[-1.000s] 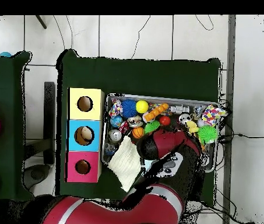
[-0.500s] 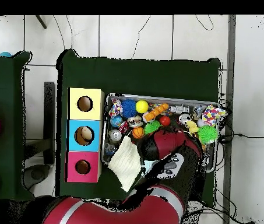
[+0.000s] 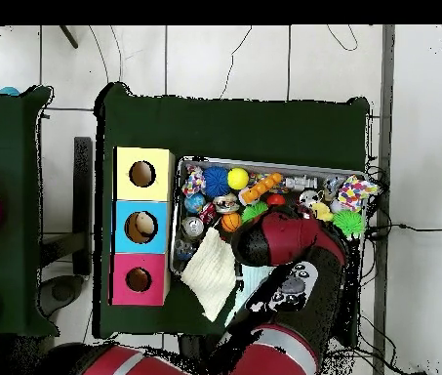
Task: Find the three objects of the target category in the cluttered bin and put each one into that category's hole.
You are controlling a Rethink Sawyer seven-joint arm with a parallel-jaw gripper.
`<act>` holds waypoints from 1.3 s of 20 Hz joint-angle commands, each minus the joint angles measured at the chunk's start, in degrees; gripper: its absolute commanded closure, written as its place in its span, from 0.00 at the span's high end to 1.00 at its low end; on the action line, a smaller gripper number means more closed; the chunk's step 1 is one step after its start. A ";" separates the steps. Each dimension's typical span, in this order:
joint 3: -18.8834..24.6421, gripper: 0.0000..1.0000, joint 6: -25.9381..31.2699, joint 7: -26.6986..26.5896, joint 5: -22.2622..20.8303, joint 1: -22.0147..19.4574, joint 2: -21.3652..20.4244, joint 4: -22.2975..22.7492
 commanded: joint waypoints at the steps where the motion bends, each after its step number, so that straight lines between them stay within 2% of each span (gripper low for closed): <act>1: 7.36 0.00 9.14 1.86 1.32 -1.18 -0.64 0.84; 5: 7.49 0.00 8.16 0.34 -0.71 -1.33 -1.04 1.47; 6: 7.47 1.00 7.97 0.12 -1.08 -1.31 -1.09 1.53; 10: 7.68 1.00 6.13 0.16 -1.99 -1.82 -1.44 2.60; 14: 6.53 1.00 1.63 2.08 -3.00 -1.48 1.24 2.26; 22: -0.73 1.00 -9.70 8.27 -3.84 2.50 6.93 2.70; 26: -4.58 1.00 -16.18 9.34 -1.76 4.33 10.79 2.98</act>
